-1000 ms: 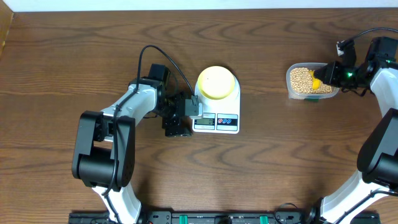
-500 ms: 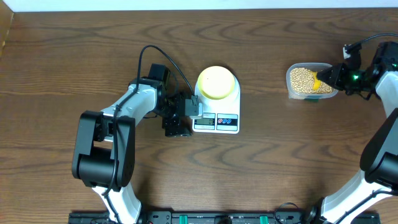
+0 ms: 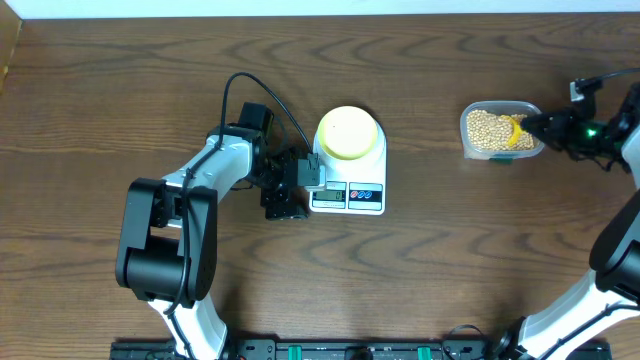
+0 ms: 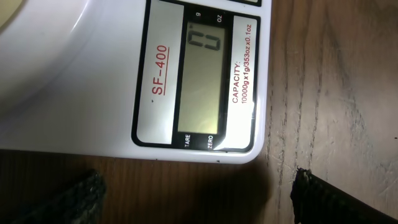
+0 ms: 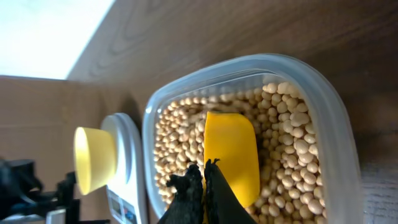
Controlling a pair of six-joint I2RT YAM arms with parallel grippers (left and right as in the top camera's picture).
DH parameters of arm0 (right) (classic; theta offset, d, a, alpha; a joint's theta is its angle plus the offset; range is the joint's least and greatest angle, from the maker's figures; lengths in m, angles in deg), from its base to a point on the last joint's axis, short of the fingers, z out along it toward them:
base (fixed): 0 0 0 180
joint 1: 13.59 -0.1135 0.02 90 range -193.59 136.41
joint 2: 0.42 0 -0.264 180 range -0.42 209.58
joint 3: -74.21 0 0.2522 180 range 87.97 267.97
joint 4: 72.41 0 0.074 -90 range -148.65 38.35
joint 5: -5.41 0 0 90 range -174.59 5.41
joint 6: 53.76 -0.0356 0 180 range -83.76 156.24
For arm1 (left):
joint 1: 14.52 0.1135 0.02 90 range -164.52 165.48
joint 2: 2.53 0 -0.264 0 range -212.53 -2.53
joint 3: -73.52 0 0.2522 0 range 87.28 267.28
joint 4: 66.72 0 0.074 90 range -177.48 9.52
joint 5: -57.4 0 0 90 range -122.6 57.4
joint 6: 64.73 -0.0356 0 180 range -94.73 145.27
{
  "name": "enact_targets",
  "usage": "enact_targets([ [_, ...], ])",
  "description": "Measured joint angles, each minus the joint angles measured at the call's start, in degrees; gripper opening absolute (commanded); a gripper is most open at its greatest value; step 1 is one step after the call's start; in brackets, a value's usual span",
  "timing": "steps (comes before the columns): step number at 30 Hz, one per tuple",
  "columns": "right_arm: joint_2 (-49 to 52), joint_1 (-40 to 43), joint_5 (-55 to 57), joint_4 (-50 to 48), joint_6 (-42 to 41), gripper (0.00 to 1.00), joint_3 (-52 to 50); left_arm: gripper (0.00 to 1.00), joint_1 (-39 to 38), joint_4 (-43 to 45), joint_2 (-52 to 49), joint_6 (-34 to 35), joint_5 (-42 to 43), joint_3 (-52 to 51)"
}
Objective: Scoop item into bowl and weigh 50g on scale
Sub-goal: 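Lift the filled scoop out of the soybean tub with the right gripper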
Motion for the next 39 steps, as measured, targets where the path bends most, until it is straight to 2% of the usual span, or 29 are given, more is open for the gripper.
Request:
enact_targets([
  [8,0.0,4.96,-9.22,-0.24,-0.11,0.01,-0.09,0.97,0.0,0.0,0.0,0.0,0.0,0.0],
  [14,0.0,7.02,-11.45,-0.15,-2.19,0.02,-0.09,0.97,0.0,-0.02,0.0,0.0,0.0,0.0],
  [16,0.0,7.26,-11.65,-0.13,-3.21,0.07,-0.09,0.98,0.0,0.0,0.0,0.0,0.0,0.0],
  [23,0.0,7.93,-16.22,-0.02,-7.04,0.08,-0.09,0.98,0.0,0.0,0.0,0.0,0.0,0.0],
  [39,0.0,8.02,-27.82,-0.02,-10.23,0.09,-0.09,0.98,0.0,0.0,0.0,0.0,0.0,0.0],
])
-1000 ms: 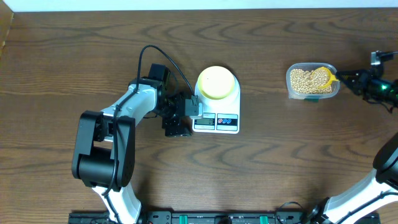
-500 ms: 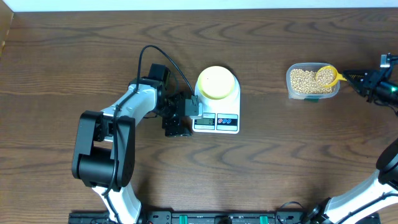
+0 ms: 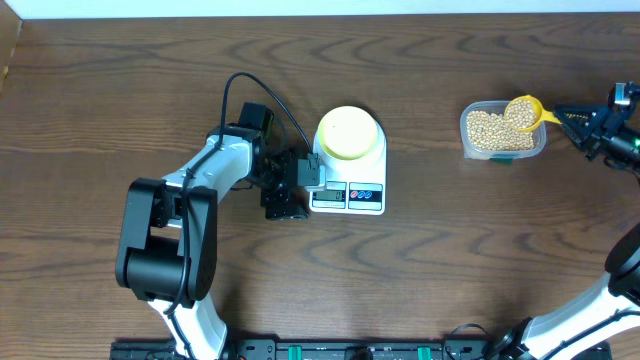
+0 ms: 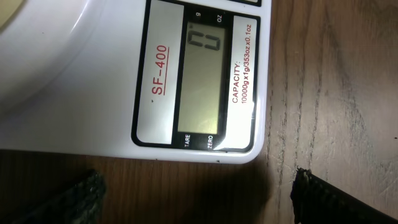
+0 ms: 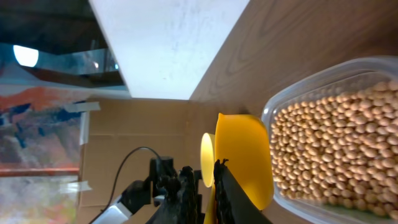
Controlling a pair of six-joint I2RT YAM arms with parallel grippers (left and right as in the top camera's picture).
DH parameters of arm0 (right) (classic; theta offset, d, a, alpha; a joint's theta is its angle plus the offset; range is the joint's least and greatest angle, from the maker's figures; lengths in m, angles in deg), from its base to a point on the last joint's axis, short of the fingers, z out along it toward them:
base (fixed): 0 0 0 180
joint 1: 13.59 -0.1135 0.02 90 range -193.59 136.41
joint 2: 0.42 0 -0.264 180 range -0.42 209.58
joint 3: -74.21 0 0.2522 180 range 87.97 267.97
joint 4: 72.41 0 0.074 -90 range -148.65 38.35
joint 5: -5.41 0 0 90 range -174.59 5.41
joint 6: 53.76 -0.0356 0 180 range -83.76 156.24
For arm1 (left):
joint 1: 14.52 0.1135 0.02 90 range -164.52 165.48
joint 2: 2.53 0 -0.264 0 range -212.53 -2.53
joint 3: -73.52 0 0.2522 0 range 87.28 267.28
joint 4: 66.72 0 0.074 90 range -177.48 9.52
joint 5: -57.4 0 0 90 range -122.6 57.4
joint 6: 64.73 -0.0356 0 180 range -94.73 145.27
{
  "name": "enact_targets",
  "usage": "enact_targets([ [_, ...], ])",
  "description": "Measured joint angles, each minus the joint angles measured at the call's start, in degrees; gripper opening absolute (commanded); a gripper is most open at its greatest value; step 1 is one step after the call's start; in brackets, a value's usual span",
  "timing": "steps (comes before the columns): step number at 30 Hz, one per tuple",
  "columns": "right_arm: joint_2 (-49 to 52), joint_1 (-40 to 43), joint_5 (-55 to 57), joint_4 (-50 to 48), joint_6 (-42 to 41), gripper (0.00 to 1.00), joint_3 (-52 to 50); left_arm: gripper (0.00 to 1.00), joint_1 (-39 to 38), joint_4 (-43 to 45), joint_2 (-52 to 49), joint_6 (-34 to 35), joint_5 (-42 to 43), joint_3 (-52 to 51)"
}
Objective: Scoop item into bowl and weigh 50g on scale
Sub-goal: 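Lift the filled scoop out of the soybean tub with the right gripper, then carry the scoop left over the yellow bowl with the right gripper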
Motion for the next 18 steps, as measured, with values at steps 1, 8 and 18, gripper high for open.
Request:
enact_targets([
  [1,0.0,0.0,-0.39,0.0,-0.07,0.09,0.0,0.98,0.0,0.0,0.0,0.0,0.0,0.0],
  [8,0.0,0.0,-2.69,0.02,-0.55,0.01,-0.02,0.97,0.0,0.0,0.0,0.0,0.0,0.0],
  [18,0.0,-4.04,-3.04,-0.02,-0.59,0.01,-0.02,0.98,0.0,0.0,0.0,0.0,0.0,0.0],
])
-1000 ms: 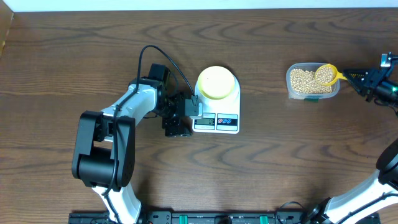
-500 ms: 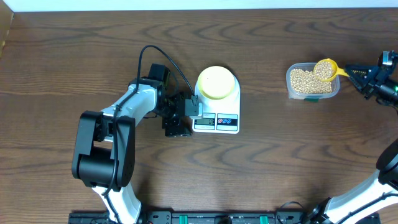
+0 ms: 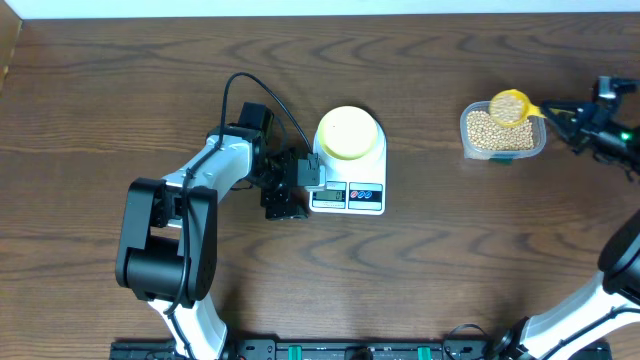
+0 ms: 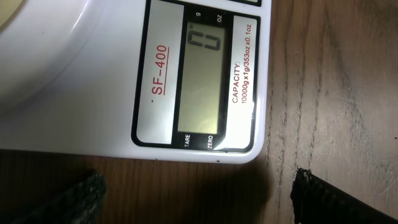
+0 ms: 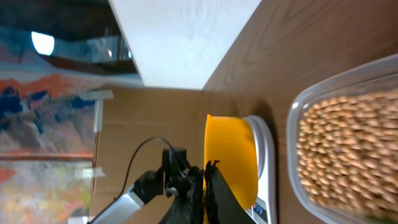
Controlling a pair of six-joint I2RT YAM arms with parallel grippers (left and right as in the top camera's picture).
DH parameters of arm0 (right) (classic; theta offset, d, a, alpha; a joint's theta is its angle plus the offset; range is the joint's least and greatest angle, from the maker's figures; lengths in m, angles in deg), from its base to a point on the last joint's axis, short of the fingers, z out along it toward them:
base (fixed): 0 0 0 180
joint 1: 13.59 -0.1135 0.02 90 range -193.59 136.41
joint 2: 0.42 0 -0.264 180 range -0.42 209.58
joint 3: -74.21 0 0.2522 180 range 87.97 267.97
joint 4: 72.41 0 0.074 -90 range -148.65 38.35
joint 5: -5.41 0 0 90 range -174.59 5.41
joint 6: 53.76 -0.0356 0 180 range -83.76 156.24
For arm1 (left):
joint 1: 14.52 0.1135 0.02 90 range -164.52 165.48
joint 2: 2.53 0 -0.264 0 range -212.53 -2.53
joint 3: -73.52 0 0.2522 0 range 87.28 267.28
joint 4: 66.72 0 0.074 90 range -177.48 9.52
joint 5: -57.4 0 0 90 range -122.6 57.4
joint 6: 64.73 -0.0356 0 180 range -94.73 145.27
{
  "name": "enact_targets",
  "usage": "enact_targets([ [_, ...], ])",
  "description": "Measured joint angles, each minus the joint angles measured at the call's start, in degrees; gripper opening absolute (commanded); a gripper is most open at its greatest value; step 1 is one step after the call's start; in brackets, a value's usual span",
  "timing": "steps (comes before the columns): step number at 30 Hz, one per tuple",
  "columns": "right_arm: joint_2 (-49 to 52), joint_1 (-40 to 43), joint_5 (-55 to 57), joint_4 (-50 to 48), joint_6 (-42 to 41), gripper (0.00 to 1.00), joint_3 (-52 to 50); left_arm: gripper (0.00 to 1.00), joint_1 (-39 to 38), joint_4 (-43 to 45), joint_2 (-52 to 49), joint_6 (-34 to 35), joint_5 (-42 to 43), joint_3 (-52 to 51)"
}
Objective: Scoop item into bowl and weigh 50g on scale
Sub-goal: 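Carry the scoop left over the yellow bowl with the right gripper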
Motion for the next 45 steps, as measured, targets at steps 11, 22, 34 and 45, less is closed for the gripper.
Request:
enact_targets([
  [11,0.0,-11.52,0.13,-5.22,-2.21,0.01,0.0,0.98,0.0,0.0,0.0,0.0,0.0,0.0],
  [22,0.0,-22.93,4.28,-17.64,-13.2,0.01,-0.15,0.98,0.0,0.0,0.0,0.0,0.0,0.0],
  [34,0.0,-33.31,12.55,-27.06,-22.12,0.01,-0.24,0.97,0.0,0.0,0.0,0.0,0.0,0.0],
  [45,0.0,-39.71,21.42,-27.41,-18.69,0.01,-0.24,0.98,0.0,0.0,0.0,0.0,0.0,0.0],
])
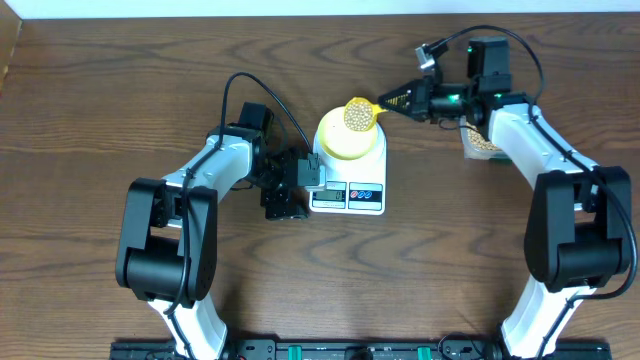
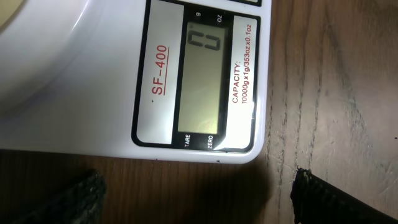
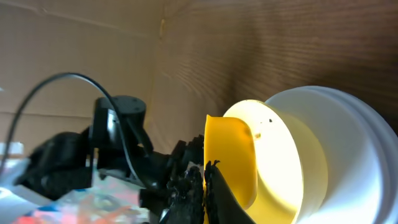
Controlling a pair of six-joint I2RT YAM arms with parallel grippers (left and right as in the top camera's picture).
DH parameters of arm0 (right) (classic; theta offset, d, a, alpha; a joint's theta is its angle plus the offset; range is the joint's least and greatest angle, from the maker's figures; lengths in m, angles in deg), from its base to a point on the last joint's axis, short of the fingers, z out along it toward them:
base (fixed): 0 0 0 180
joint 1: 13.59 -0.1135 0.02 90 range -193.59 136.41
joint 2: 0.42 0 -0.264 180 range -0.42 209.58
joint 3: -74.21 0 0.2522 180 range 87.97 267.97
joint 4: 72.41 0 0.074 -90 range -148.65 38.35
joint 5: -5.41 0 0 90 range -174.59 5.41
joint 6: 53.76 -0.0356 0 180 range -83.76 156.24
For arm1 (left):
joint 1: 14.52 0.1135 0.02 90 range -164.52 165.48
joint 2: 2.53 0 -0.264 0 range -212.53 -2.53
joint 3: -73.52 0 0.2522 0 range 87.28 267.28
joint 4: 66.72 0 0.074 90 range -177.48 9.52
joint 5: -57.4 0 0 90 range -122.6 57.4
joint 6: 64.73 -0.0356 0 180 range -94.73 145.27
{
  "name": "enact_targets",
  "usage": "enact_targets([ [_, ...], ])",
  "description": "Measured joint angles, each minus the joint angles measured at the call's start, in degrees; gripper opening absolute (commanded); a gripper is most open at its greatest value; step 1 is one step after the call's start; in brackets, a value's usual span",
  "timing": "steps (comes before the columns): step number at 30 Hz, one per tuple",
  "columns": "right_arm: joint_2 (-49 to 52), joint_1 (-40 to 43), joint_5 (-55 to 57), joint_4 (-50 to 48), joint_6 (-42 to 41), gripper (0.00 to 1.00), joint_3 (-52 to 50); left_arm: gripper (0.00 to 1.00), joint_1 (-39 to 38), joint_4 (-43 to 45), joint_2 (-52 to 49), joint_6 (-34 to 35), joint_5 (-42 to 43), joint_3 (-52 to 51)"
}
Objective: Scoop item into bowl and weigh 50g on scale
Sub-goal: 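Carry the scoop left over the yellow bowl with the right gripper, then tilt the scoop to pour soybeans into the yellow bowl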
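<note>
A yellow scoop heaped with beans hangs over the yellow bowl on the white scale. My right gripper is shut on the scoop's handle. The scale's display reads 0. My left gripper rests open on the table just left of the scale's display, nothing between its fingers. The bean container is mostly hidden behind my right arm.
The left arm's black cable loops over the table beside the scale. The table's back edge meets a white wall. Bare wood lies in front of the scale.
My right gripper has carried the loaded scoop from above the bean container at the right to over the bowl on the scale. The left gripper and the display reading are unchanged.
At first my right gripper held the scoop down in the beans in the container. Then the scoop was lifted, full, at the container's edge, then above it. Now it hangs over the bowl. The left gripper stayed open by the scale, which reads 0 throughout.
</note>
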Motion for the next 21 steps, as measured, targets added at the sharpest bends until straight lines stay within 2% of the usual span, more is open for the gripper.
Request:
enact_targets([
  [16,0.0,-4.44,3.15,1.18,12.22,0.01,0.0,0.97,0.0,0.0,0.0,0.0,0.0,0.0],
  [21,-0.17,-4.66,7.41,5.86,17.44,0.01,0.0,0.98,0.0,0.0,0.0,0.0,0.0,0.0],
])
